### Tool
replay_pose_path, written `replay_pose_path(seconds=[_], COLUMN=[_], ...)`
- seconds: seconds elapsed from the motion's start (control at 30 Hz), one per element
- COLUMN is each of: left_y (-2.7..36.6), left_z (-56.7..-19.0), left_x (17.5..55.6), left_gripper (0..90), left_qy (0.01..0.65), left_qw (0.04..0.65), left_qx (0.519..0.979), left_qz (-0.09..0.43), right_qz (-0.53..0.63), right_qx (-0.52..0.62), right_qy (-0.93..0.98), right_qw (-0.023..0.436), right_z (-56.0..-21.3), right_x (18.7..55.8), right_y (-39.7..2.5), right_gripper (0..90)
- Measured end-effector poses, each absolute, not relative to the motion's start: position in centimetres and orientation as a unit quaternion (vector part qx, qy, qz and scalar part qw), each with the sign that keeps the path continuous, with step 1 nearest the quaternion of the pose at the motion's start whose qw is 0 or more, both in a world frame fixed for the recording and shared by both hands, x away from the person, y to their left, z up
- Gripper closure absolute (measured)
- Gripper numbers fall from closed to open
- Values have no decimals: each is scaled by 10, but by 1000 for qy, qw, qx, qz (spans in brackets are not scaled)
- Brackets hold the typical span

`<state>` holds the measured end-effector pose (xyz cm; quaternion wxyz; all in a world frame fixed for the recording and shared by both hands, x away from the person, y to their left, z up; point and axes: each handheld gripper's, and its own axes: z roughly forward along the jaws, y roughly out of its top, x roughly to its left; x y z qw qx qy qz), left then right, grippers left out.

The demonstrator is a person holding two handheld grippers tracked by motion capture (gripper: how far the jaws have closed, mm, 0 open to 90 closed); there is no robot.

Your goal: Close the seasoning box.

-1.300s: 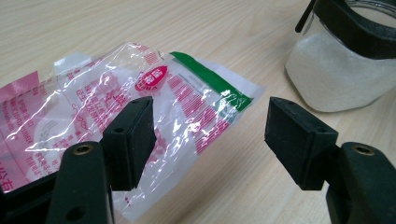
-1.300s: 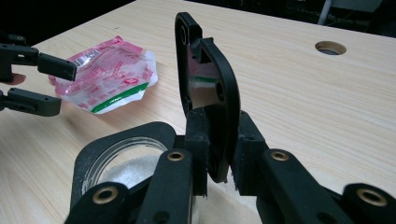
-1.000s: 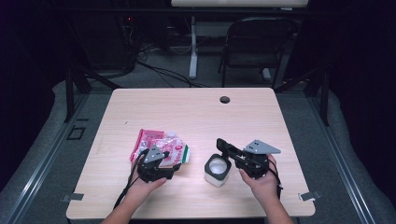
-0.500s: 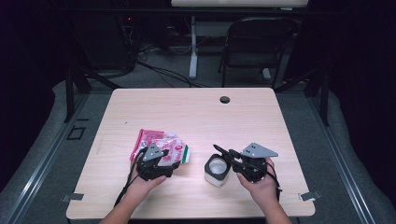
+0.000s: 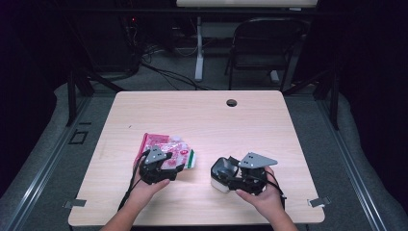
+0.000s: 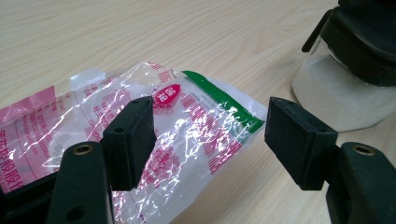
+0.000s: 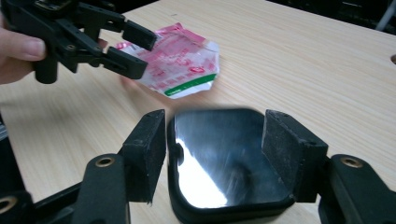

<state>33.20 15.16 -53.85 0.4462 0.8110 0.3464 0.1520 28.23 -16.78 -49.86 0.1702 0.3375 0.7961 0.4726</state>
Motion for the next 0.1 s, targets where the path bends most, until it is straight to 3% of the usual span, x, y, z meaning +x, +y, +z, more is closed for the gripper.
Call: replay_pose_path(seconds=[0.1], left_y=[152], left_z=[-538], left_x=[333], left_gripper=[335], left_qy=[347], left_qw=[446], left_qx=[811], left_qz=[151], right_qz=[484], right_qx=[329], right_qy=[793], right_qw=[167], right_z=[-496], right_x=[280], right_y=[-166], right_gripper=[384])
